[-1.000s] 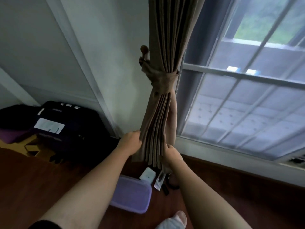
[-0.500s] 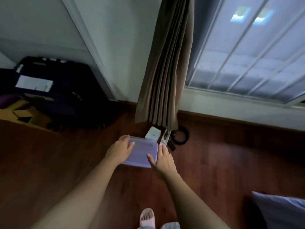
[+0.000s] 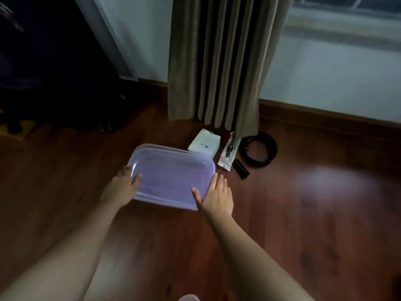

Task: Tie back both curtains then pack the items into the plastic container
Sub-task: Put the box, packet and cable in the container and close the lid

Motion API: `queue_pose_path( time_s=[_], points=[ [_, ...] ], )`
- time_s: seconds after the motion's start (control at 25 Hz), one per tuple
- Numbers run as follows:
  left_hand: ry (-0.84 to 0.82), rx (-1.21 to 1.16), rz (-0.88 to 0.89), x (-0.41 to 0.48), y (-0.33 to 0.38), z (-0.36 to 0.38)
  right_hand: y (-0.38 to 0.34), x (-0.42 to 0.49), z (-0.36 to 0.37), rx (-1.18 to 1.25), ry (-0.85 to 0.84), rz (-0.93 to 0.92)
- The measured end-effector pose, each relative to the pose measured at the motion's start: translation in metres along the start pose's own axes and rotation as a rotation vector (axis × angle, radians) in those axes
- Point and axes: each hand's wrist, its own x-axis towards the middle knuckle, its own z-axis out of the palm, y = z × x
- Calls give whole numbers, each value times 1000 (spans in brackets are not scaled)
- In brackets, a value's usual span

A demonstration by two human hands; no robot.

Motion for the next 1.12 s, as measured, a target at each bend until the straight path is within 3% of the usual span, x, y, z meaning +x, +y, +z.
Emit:
queue_pose_path(
  time_s=[0.12,0.24,0.4,0.6,0.76,1.0,1.12],
  points=[
    [69,-29,-43,50,-23,49,14,57,51,0,124,89],
    [177,-99,-91,87,-37,79,27,97,79,213,234,137],
    [224,-252,-220,105,-36,95,36,125,89,558,91,105],
    [41,-317,-239,88,-53,80,57,105,63,491,-11,47],
    [-174,-289,-101,79,-40,80,118,74,39,423,-30,38],
    [-306,-418,261,28,109,132,273,27,24,434,188,236],
    [-301,-463,344,16,157,175,335,4,19,483,256,291]
  ],
)
